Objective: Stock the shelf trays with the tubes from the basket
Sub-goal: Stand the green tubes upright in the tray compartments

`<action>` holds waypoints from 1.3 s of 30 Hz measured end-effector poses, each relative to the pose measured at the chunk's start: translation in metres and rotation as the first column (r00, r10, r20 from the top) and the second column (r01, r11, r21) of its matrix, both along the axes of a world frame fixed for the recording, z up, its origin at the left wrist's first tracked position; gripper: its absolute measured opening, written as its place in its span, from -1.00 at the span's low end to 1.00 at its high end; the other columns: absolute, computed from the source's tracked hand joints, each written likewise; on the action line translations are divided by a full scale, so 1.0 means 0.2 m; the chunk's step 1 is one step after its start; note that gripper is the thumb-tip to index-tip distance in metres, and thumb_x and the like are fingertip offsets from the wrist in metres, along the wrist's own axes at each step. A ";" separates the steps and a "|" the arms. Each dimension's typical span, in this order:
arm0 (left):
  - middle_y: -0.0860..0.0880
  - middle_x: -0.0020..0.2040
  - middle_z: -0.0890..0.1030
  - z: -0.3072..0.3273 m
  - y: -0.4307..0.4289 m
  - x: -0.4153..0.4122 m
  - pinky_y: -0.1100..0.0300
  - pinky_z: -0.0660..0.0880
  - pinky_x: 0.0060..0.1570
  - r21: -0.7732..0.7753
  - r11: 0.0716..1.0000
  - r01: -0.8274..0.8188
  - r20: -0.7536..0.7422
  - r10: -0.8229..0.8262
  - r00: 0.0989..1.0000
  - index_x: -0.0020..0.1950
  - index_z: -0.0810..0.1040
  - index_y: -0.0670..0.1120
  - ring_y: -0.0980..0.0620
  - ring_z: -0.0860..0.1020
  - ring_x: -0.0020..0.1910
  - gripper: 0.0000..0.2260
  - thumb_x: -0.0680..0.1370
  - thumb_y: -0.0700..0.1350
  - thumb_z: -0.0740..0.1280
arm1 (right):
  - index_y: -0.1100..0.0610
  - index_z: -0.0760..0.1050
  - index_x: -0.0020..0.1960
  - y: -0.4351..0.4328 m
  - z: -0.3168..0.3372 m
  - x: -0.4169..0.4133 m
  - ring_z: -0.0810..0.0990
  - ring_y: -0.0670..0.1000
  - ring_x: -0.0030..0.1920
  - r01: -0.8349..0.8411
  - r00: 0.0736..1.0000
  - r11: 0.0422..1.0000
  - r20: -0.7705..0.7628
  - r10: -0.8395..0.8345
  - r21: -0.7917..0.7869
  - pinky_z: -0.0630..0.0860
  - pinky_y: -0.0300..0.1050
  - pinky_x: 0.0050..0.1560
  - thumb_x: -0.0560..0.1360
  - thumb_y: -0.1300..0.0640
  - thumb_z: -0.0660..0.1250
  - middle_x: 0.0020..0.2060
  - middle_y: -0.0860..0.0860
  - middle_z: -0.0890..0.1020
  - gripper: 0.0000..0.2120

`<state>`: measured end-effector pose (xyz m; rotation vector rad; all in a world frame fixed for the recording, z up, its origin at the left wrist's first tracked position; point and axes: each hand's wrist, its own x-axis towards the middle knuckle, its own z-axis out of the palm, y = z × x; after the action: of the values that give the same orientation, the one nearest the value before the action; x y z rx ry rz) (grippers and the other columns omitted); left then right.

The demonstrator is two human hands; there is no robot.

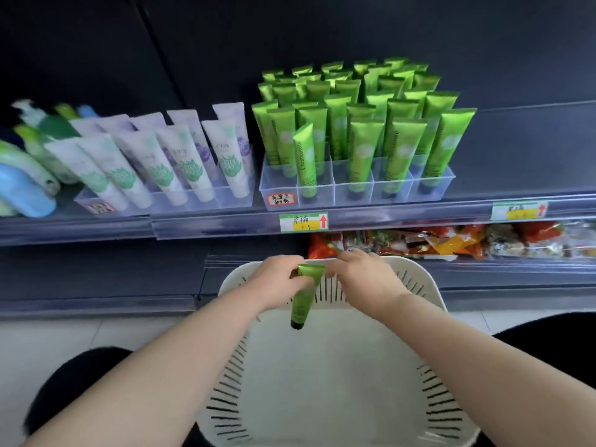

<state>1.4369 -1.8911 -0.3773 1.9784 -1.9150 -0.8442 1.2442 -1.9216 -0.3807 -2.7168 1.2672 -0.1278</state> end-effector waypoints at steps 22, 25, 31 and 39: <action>0.10 -0.28 0.45 0.82 -0.44 0.10 0.31 0.29 -0.39 -0.571 0.747 -0.342 -0.084 0.361 0.929 0.29 0.48 -0.06 0.20 0.41 -0.34 -0.74 0.60 -0.12 0.28 | -0.04 0.48 0.19 -0.31 0.63 -0.02 0.46 0.08 0.11 0.197 0.973 0.924 0.180 -0.143 -0.329 0.38 -0.05 -0.03 0.50 0.21 0.24 0.09 -0.03 0.56 -0.69; 0.15 -0.27 0.42 0.76 -0.50 0.09 0.36 0.26 -0.40 -0.533 0.769 -0.353 -0.074 0.373 0.925 0.31 0.48 -0.08 0.24 0.38 -0.34 -0.72 0.60 -0.13 0.29 | -0.03 0.49 0.19 -0.34 0.62 -0.04 0.47 0.06 0.12 0.184 0.973 0.934 0.193 -0.128 -0.307 0.39 -0.06 -0.03 0.51 0.22 0.21 0.10 -0.04 0.56 -0.70; 0.08 -0.21 0.46 0.71 -0.56 0.08 0.35 0.26 -0.45 -0.465 0.807 -0.365 -0.028 0.399 0.917 0.31 0.48 -0.08 0.22 0.41 -0.34 -0.73 0.61 -0.16 0.28 | -0.01 0.50 0.20 -0.35 0.58 -0.13 0.47 0.06 0.11 0.204 0.965 0.938 0.217 -0.144 -0.282 0.38 -0.07 -0.02 0.52 0.21 0.23 0.10 -0.04 0.57 -0.71; 0.02 0.10 0.60 0.90 -0.56 -0.03 0.08 0.49 0.09 -0.624 0.729 -0.281 -0.042 0.329 0.944 0.15 0.54 -0.05 0.01 0.55 0.08 -0.84 0.57 -0.14 0.30 | -0.01 0.53 0.17 -0.33 0.62 -0.28 0.49 0.07 0.09 0.280 0.941 0.919 0.268 -0.207 -0.276 0.35 -0.06 -0.08 0.52 0.20 0.23 0.04 -0.03 0.58 -0.73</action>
<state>1.4311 -2.0021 -0.1964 1.8180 -1.5426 -0.0185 1.1888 -1.9884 -0.2568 -2.6624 1.6255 -0.7119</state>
